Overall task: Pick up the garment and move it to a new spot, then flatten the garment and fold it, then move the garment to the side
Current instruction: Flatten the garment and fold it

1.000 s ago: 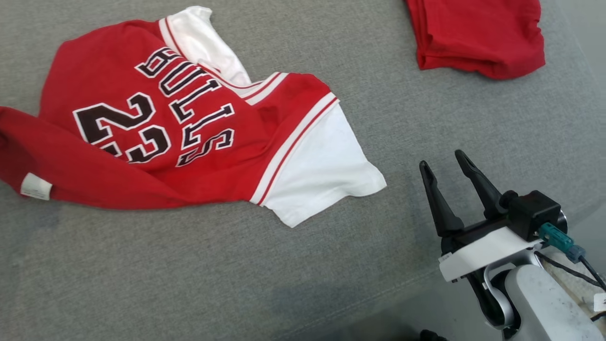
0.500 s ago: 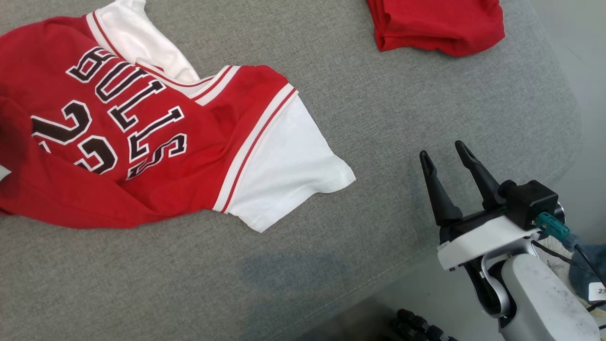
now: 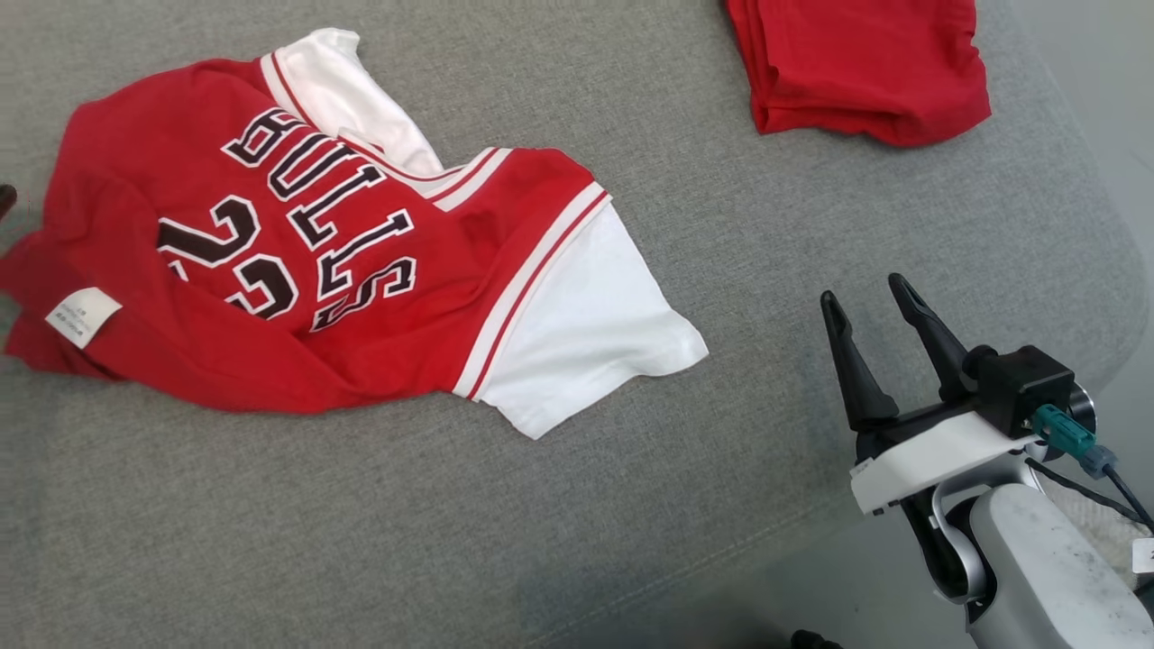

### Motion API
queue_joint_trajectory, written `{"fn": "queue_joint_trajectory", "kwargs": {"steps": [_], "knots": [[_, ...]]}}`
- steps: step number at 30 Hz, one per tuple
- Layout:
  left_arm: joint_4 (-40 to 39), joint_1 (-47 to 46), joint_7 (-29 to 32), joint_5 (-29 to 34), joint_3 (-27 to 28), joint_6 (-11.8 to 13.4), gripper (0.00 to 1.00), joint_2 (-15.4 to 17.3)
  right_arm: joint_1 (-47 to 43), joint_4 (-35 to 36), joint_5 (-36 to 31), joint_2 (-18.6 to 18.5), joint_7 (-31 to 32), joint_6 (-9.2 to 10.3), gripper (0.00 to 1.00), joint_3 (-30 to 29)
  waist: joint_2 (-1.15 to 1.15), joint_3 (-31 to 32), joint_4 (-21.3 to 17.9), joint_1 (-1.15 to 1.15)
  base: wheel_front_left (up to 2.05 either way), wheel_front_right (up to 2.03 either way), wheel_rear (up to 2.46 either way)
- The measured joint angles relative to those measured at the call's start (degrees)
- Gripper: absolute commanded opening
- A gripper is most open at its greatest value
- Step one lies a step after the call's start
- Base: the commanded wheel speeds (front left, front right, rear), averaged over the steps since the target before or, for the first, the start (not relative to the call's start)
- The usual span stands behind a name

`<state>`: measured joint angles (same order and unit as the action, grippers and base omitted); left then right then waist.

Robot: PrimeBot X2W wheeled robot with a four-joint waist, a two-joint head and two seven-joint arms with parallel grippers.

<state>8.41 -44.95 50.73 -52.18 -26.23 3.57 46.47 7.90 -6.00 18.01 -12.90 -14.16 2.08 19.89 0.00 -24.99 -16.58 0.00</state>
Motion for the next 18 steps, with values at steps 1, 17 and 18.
{"fn": "queue_joint_trajectory", "kwargs": {"steps": [1, 17, 18], "knots": [[-0.02, -0.12, -0.97, 0.01, 0.47, -0.01, 1.0, -0.07, -0.03, -0.01, 0.0, -0.11, 0.0, 0.0, 1.0, -0.16, 0.0, 0.42, 0.38, 0.0, 0.0, 0.0, 0.0], [-3.47, 8.54, -22.21, -1.91, 10.72, -0.25, 1.0, -5.12, -3.19, 0.59, -0.01, -3.37, -0.03, 1.07, 1.0, -4.47, 0.0, 6.4, 7.33, 0.0, 0.0, 0.0, 0.0], [-3.56, 10.22, -23.34, -2.03, 10.89, -0.1, 1.0, -5.73, -3.59, 0.73, 0.0, -3.52, -0.09, 1.12, 1.0, -4.67, 0.0, 6.74, 7.8, 0.0, 0.0, 0.0, 0.0]]}}
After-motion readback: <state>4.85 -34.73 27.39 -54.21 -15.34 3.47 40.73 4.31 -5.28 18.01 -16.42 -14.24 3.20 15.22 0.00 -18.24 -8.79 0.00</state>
